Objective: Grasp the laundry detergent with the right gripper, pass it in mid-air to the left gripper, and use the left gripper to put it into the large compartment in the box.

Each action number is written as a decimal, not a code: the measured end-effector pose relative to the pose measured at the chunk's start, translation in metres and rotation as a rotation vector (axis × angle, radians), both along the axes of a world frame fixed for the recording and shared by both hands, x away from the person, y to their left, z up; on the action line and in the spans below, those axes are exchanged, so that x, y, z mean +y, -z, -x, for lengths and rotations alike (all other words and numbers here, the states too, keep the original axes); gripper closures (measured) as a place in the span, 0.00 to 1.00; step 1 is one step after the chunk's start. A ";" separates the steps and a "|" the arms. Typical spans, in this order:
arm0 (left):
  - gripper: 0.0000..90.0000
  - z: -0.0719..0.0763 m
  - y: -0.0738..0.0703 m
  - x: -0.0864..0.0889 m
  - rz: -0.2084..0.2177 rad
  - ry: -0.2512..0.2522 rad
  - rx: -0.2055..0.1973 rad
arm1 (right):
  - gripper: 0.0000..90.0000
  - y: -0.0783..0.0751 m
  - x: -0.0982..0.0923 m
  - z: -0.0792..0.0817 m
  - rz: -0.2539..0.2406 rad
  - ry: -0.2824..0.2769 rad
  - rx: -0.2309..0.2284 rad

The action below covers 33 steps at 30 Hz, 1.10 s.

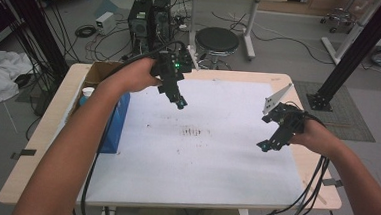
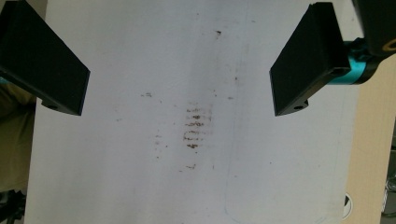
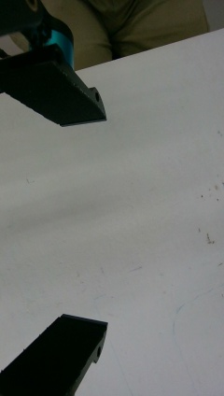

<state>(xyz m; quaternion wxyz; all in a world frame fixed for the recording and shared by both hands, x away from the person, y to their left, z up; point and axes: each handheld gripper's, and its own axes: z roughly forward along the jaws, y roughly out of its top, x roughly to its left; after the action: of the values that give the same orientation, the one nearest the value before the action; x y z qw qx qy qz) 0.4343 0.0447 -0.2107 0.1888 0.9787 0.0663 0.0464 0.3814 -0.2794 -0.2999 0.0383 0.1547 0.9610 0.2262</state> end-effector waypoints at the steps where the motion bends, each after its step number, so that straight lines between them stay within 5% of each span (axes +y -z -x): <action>1: 0.05 0.000 0.000 -0.001 -0.001 0.003 0.002 | 0.01 0.000 0.000 0.000 -0.002 -0.002 0.000; 33: 0.05 0.001 0.011 -0.006 -0.025 0.014 0.023 | 0.01 0.003 0.006 -0.006 -0.002 -0.020 0.006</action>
<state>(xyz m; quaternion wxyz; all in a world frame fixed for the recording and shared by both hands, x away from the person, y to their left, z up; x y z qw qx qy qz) 0.4333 0.0391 -0.2213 0.1758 0.9819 0.0613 0.0345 0.3872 -0.2732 -0.3030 0.0330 0.1458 0.9624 0.2269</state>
